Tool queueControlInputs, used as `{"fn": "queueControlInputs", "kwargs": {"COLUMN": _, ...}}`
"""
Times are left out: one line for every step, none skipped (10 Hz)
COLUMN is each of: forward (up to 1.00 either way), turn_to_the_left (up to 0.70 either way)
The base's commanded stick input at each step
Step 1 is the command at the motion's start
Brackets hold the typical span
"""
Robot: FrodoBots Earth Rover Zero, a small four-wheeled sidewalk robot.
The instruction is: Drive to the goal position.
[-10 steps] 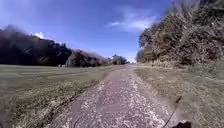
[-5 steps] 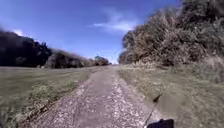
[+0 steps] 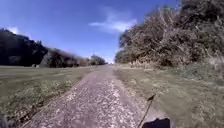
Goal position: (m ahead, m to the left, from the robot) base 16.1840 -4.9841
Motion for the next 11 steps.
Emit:
{"fn": "queueControlInputs", "kwargs": {"forward": 0.5, "turn_to_the_left": 0.5}}
{"fn": "queueControlInputs", "kwargs": {"forward": 0.5, "turn_to_the_left": 0.5}}
{"fn": "queueControlInputs", "kwargs": {"forward": 0.5, "turn_to_the_left": 0.37}}
{"fn": "queueControlInputs", "kwargs": {"forward": 0.5, "turn_to_the_left": 0.06}}
{"fn": "queueControlInputs", "kwargs": {"forward": 0.5, "turn_to_the_left": 0.0}}
{"fn": "queueControlInputs", "kwargs": {"forward": 0.5, "turn_to_the_left": 0.0}}
{"fn": "queueControlInputs", "kwargs": {"forward": 0.5, "turn_to_the_left": 0.0}}
{"fn": "queueControlInputs", "kwargs": {"forward": 0.5, "turn_to_the_left": 0.0}}
{"fn": "queueControlInputs", "kwargs": {"forward": 0.5, "turn_to_the_left": 0.0}}
{"fn": "queueControlInputs", "kwargs": {"forward": 0.5, "turn_to_the_left": 0.0}}
{"fn": "queueControlInputs", "kwargs": {"forward": 0.5, "turn_to_the_left": 0.0}}
